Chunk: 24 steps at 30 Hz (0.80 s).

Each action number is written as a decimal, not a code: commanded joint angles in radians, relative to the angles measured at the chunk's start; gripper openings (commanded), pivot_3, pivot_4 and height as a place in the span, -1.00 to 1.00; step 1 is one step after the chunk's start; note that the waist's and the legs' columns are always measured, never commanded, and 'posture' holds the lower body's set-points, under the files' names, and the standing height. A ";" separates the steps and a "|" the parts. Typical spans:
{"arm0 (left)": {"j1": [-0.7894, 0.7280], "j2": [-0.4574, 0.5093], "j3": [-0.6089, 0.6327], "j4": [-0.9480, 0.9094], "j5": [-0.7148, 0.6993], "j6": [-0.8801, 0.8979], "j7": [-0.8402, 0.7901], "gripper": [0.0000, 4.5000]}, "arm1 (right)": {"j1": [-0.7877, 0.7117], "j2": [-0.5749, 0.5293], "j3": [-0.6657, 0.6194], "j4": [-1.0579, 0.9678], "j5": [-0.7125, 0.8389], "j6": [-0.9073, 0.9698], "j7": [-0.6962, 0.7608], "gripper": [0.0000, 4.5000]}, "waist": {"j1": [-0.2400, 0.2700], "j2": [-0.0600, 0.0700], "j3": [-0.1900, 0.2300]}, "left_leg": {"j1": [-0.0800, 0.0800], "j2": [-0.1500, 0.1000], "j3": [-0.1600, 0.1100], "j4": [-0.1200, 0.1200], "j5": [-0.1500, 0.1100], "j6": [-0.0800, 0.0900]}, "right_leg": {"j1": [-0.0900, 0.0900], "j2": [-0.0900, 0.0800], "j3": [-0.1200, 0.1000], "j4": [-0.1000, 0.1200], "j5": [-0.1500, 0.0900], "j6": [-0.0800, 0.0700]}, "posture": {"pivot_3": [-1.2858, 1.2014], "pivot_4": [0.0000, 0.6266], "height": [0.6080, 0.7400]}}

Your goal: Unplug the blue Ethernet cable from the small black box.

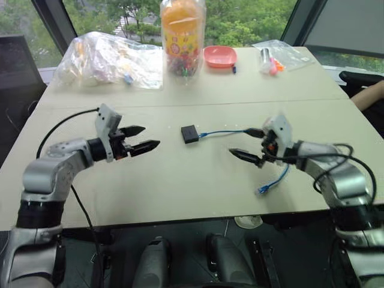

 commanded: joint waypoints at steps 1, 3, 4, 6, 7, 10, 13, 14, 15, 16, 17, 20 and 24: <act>-0.069 0.057 -0.036 0.075 0.043 -0.070 -0.137 0.98 | -0.132 0.048 0.065 0.178 -0.088 -0.144 0.062 1.00 | 0.002 0.000 0.000 | 0.000 0.000 0.000 0.000 0.000 0.000 | 0.000 0.000 0.000 0.000 0.000 0.000 | 0.03 -0.52 1.00; -0.099 0.092 -0.065 0.107 0.055 -0.078 -0.216 0.98 | -0.238 0.106 0.085 0.347 -0.116 -0.211 0.090 1.00 | -0.001 0.000 0.001 | 0.000 0.001 0.000 -0.001 0.000 0.000 | 0.000 0.001 0.000 0.000 0.000 0.000 | 0.03 -0.52 1.00; -0.111 0.105 -0.074 0.119 0.061 -0.081 -0.243 0.98 | -0.293 0.135 0.098 0.438 -0.139 -0.253 0.102 1.00 | 0.000 0.001 0.001 | -0.002 0.001 0.001 -0.001 0.000 0.000 | -0.002 0.001 0.000 0.000 0.000 0.000 | 0.03 -0.52 1.00; -0.118 0.109 -0.069 0.133 0.073 -0.102 -0.252 0.98 | -0.419 0.214 0.111 0.654 -0.164 -0.321 0.140 1.00 | -0.002 0.001 0.001 | -0.002 0.001 0.002 -0.002 0.000 0.000 | -0.002 0.001 0.001 0.000 -0.001 0.001 | 0.03 -0.52 1.00; -0.119 0.106 -0.062 0.134 0.078 -0.109 -0.246 0.98 | -0.471 0.247 0.111 0.750 -0.172 -0.349 0.162 1.00 | -0.002 0.001 0.001 | -0.003 0.001 0.003 -0.002 0.000 0.000 | -0.003 0.000 0.002 0.001 0.000 0.001 | 0.03 -0.52 1.00; -0.065 0.093 -0.027 0.073 0.058 -0.089 -0.209 0.98 | -0.577 0.310 0.119 1.004 -0.224 -0.441 0.207 1.00 | -0.002 0.001 0.002 | -0.003 0.001 0.004 -0.002 0.000 0.000 | -0.004 0.000 0.003 0.001 0.000 0.002 | 0.03 -0.52 1.00; 0.008 0.085 0.005 -0.006 0.043 -0.063 -0.166 0.98 | -0.622 0.345 0.134 1.155 -0.284 -0.502 0.223 1.00 | 0.008 0.001 0.001 | -0.003 0.000 0.004 -0.003 0.000 0.000 | -0.004 0.000 0.003 0.002 -0.001 0.002 | 0.03 -0.52 1.00; 0.040 0.084 0.022 -0.038 0.034 -0.050 -0.146 0.98 | -0.625 0.355 0.153 1.190 -0.316 -0.520 0.232 1.00 | 0.006 0.001 0.001 | -0.003 0.000 0.004 -0.004 0.000 0.000 | -0.004 -0.001 0.003 0.002 -0.001 0.002 | 0.03 -0.52 1.00; 0.066 0.084 0.037 -0.065 0.026 -0.038 -0.130 0.98 | -0.625 0.362 0.172 1.216 -0.348 -0.539 0.244 1.00 | 0.005 0.001 0.001 | -0.003 0.000 0.004 -0.004 0.000 0.000 | -0.004 -0.001 0.004 0.002 -0.001 0.002 | 0.03 -0.52 1.00; 0.086 0.084 0.050 -0.087 0.019 -0.029 -0.117 0.99 | -0.623 0.363 0.190 1.233 -0.378 -0.557 0.258 0.89 | 0.003 0.001 0.002 | -0.003 0.000 0.005 -0.004 0.000 0.000 | -0.004 -0.002 0.004 0.002 -0.001 0.002 | 0.03 -0.52 1.00; 0.104 0.086 0.064 -0.107 0.013 -0.020 -0.103 1.00 | -0.619 0.363 0.208 1.245 -0.408 -0.579 0.268 0.76 | 0.001 0.001 0.002 | -0.003 0.000 0.005 -0.004 0.000 0.000 | -0.004 -0.002 0.004 0.002 -0.001 0.002 | 0.03 -0.52 1.00; 0.129 0.088 0.093 -0.134 -0.003 0.001 -0.073 1.00 | -0.615 0.371 0.210 1.266 -0.442 -0.619 0.273 0.16 | 0.001 0.001 0.001 | -0.001 0.000 0.006 -0.004 0.000 0.000 | -0.004 -0.001 0.004 0.003 -0.001 0.002 | 0.03 -0.52 1.00; 0.114 0.080 0.086 -0.113 0.011 -0.009 -0.049 1.00 | -0.624 0.400 0.177 1.276 -0.448 -0.654 0.223 -0.72 | -0.004 0.001 0.001 | 0.009 0.001 0.006 -0.004 0.001 -0.001 | 0.004 0.000 0.004 0.004 -0.001 0.001 | 0.03 -0.52 1.00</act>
